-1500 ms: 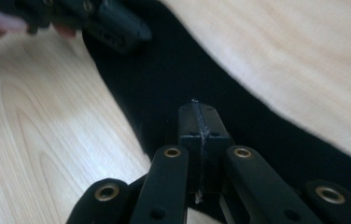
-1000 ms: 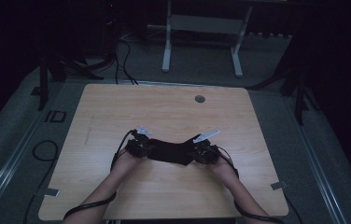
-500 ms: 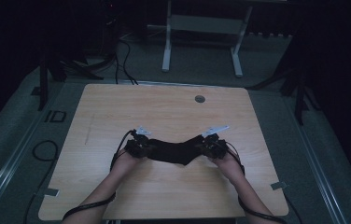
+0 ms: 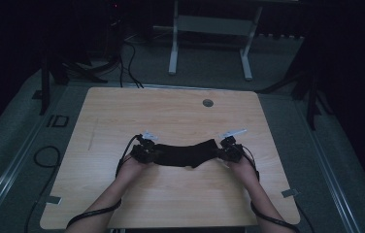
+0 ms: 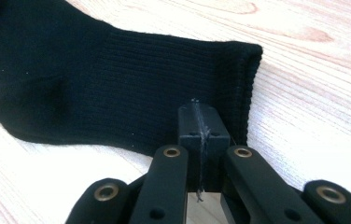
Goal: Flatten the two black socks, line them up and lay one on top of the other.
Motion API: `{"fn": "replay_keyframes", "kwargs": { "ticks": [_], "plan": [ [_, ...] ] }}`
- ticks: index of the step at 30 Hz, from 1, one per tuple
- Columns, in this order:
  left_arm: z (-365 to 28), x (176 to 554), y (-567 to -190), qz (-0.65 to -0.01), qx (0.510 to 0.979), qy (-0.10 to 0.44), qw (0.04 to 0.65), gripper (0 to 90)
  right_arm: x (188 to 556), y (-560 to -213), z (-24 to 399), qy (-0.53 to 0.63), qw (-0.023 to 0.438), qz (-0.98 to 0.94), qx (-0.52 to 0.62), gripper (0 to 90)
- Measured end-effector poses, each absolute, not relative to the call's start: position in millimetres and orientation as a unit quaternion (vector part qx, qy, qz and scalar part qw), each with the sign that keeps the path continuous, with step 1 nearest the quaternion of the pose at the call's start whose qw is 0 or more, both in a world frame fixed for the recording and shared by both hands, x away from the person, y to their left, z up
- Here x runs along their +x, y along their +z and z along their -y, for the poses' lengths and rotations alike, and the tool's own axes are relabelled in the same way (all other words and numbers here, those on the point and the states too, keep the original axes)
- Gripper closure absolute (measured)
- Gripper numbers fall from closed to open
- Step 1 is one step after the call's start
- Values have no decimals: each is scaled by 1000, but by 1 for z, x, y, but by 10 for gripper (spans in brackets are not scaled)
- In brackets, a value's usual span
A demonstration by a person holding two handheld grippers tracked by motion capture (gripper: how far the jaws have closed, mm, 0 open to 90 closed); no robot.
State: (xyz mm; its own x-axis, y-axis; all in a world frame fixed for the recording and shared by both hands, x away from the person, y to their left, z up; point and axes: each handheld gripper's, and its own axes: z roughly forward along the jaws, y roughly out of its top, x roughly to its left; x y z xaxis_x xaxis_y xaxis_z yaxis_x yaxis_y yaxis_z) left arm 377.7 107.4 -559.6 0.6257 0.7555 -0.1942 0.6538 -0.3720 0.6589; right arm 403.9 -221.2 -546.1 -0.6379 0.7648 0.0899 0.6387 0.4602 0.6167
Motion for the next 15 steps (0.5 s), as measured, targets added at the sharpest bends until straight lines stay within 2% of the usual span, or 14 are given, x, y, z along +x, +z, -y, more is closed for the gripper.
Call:
{"fn": "replay_keyframes", "kwargs": {
  "ticks": [1,2,5,6,9,13,14,15],
  "plan": [
    [-108,377,-558,-423,822,65,375,852,404,-545,221,317,99,-849,411,868],
    [-108,375,-556,-419,820,67,384,789,402,-543,221,327,95,-848,407,848],
    [-108,369,-549,-393,823,73,403,716,398,-537,222,344,99,-847,393,775],
    [-108,367,-547,-385,825,77,405,680,397,-534,222,348,98,-848,388,736],
    [-109,361,-540,-370,827,82,415,601,394,-527,223,352,101,-851,378,547],
    [-111,353,-537,-357,833,97,411,573,392,-523,226,360,104,-849,373,440],
    [-112,351,-537,-352,835,102,411,547,391,-521,229,366,103,-846,373,355],
    [-113,350,-537,-350,836,100,411,522,391,-520,232,370,106,-843,375,325]
  ]
}}
